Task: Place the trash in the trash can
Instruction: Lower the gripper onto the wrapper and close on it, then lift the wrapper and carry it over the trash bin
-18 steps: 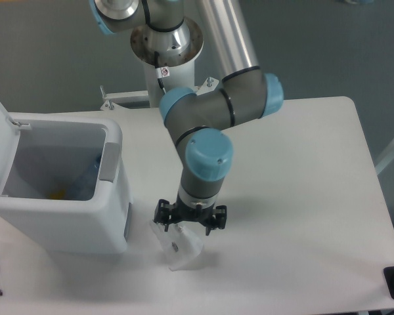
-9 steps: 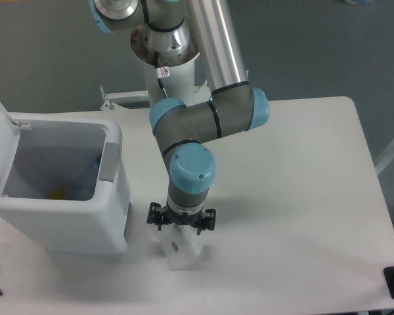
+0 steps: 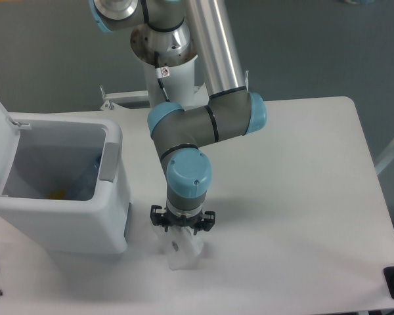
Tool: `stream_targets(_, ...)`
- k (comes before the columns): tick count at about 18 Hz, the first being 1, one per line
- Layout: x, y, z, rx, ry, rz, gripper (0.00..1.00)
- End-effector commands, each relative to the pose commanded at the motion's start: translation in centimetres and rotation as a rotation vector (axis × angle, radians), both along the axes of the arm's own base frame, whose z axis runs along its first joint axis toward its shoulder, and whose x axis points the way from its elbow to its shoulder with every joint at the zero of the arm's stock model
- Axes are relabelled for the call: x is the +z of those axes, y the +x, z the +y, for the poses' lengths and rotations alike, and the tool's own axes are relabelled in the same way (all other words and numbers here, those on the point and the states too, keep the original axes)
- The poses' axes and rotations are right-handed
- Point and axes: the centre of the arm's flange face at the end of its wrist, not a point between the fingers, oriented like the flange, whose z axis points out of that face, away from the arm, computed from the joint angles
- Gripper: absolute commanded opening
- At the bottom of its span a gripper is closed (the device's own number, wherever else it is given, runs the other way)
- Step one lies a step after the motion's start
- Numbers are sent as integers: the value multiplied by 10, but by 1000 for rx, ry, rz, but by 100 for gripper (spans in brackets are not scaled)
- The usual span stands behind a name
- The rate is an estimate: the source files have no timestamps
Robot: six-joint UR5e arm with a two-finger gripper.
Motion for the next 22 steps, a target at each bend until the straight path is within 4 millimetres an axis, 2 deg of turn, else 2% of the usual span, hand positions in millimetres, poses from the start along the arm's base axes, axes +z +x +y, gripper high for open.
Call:
stream_targets(2,1,0,0,-2,1,1,23)
stream_targets(13,13,-6,8,-5,48,36,23)
stream_targets(19,39,-22,20,11,134,70,23)
stream_targets(22,63,-40,18,36,212,52,23)
